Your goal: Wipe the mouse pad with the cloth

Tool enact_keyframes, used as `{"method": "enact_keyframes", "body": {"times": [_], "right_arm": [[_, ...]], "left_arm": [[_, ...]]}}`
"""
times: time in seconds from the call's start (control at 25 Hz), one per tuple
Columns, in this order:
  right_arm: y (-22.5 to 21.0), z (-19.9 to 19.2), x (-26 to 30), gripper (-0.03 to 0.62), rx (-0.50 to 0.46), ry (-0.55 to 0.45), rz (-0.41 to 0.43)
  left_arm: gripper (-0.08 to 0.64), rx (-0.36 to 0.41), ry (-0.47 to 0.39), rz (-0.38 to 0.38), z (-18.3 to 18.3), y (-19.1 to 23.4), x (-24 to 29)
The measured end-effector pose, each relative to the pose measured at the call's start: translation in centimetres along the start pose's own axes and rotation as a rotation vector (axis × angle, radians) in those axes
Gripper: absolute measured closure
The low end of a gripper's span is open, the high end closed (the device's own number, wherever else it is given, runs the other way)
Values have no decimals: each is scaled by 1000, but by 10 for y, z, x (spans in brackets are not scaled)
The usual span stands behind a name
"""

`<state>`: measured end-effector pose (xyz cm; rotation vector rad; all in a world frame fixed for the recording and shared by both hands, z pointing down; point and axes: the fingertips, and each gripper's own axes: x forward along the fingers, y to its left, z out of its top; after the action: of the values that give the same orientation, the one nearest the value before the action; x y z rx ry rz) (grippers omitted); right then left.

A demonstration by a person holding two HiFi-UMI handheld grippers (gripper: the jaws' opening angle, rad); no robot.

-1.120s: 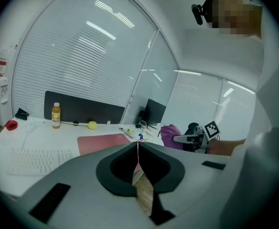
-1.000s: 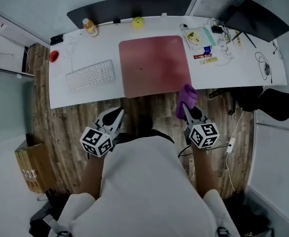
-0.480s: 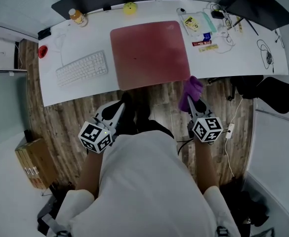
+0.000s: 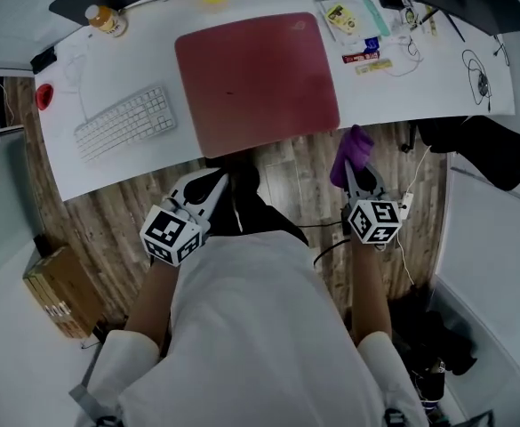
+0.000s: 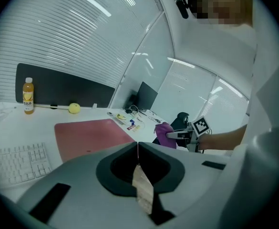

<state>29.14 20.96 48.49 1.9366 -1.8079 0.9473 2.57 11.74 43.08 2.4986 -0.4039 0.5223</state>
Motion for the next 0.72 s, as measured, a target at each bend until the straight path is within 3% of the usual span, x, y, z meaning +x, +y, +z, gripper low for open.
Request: {"method": "enact_keyframes", "body": {"times": [0.24,0.72], "right_arm": [[-15,-15,27,517,-19,72,-24],[-75,-37,96,517,-55,191,-100]], "left_arm": [[540,-10,48,-32,-13,15,17],[540,-75,99,5,-39,53,34]]}}
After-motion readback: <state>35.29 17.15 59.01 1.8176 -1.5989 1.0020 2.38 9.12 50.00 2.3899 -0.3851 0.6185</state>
